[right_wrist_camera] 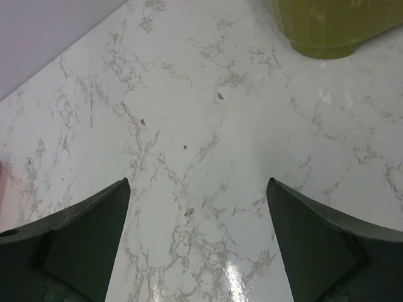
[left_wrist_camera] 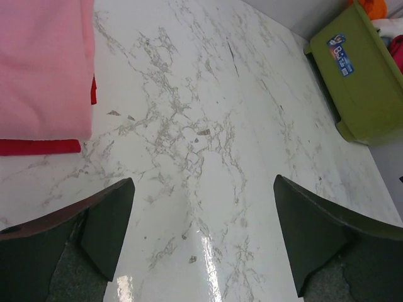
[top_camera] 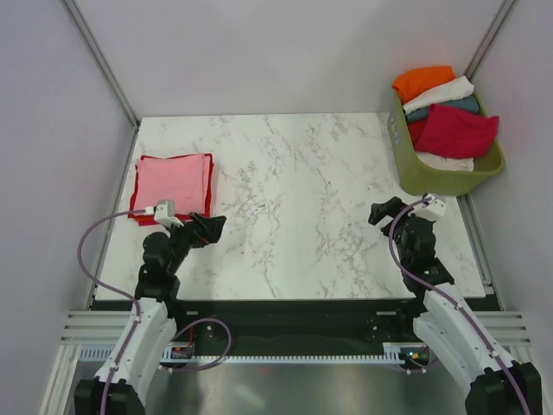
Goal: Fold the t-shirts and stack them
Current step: Grab the tshirt from the pile
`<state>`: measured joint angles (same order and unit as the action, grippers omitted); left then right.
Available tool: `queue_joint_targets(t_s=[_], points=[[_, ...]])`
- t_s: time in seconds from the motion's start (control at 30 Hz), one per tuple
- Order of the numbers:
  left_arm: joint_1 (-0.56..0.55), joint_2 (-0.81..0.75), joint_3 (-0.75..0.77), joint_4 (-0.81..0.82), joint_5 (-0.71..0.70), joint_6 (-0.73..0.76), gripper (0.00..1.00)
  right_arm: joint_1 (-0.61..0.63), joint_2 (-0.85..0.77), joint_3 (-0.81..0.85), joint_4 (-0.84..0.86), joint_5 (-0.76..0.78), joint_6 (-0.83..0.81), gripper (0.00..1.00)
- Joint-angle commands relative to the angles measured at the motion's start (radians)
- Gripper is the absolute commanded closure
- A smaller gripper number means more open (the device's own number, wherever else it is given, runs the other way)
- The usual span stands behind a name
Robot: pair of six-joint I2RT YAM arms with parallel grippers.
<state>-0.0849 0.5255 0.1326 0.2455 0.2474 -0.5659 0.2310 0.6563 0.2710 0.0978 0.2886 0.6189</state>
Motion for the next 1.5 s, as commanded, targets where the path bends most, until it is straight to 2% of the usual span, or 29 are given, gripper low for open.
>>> queue_joint_targets(t_s=[0.0, 0.13, 0.23, 0.27, 0.33, 0.43, 0.57, 0.73, 0.87, 1.0, 1.17, 1.33, 1.37, 1.47], points=[[0.002, 0.013, 0.007, 0.075, 0.058, -0.031, 0.00, -0.001, 0.009, 0.100, -0.012, -0.025, -0.036, 0.02], [0.001, 0.040, 0.010, 0.092, 0.107, -0.038, 0.00, -0.002, 0.100, 0.232, -0.062, -0.036, -0.064, 0.02], [0.001, 0.056, 0.016, 0.097, 0.121, -0.040, 0.00, -0.015, 0.276, 0.451, -0.225, 0.025, -0.074, 0.07], [0.001, 0.059, 0.018, 0.097, 0.125, -0.040, 0.00, -0.027, 0.319, 0.570, -0.307, 0.047, -0.071, 0.10], [-0.001, 0.059, 0.018, 0.097, 0.128, -0.048, 0.01, -0.089, 0.420, 0.713, -0.354, 0.041, -0.059, 0.16], [-0.001, 0.057, 0.015, 0.097, 0.131, -0.054, 0.02, -0.180, 0.512, 0.832, -0.394, 0.043, -0.031, 0.25], [-0.001, 0.065, 0.016, 0.097, 0.125, -0.060, 0.03, -0.293, 0.663, 1.063, -0.473, 0.018, 0.024, 0.28], [-0.003, 0.083, 0.022, 0.097, 0.138, -0.069, 0.05, -0.369, 0.853, 1.206, -0.474, 0.030, 0.085, 0.32], [-0.004, 0.096, 0.022, 0.097, 0.138, -0.078, 0.05, -0.372, 0.999, 1.342, -0.472, 0.066, 0.102, 0.30], [-0.006, 0.110, 0.022, 0.097, 0.138, -0.080, 0.05, -0.372, 1.146, 1.421, -0.448, 0.075, 0.097, 0.29], [-0.006, 0.131, 0.028, 0.097, 0.138, -0.081, 0.05, -0.372, 1.255, 1.494, -0.402, 0.107, 0.108, 0.31], [-0.006, 0.134, 0.030, 0.097, 0.148, -0.088, 0.05, -0.372, 1.344, 1.551, -0.395, 0.213, 0.101, 0.39], [-0.007, 0.134, 0.030, 0.097, 0.150, -0.089, 0.05, -0.372, 1.353, 1.565, -0.394, 0.222, 0.097, 0.47], [-0.007, 0.137, 0.030, 0.097, 0.150, -0.092, 0.06, -0.371, 1.378, 1.577, -0.382, 0.228, 0.102, 0.50]])
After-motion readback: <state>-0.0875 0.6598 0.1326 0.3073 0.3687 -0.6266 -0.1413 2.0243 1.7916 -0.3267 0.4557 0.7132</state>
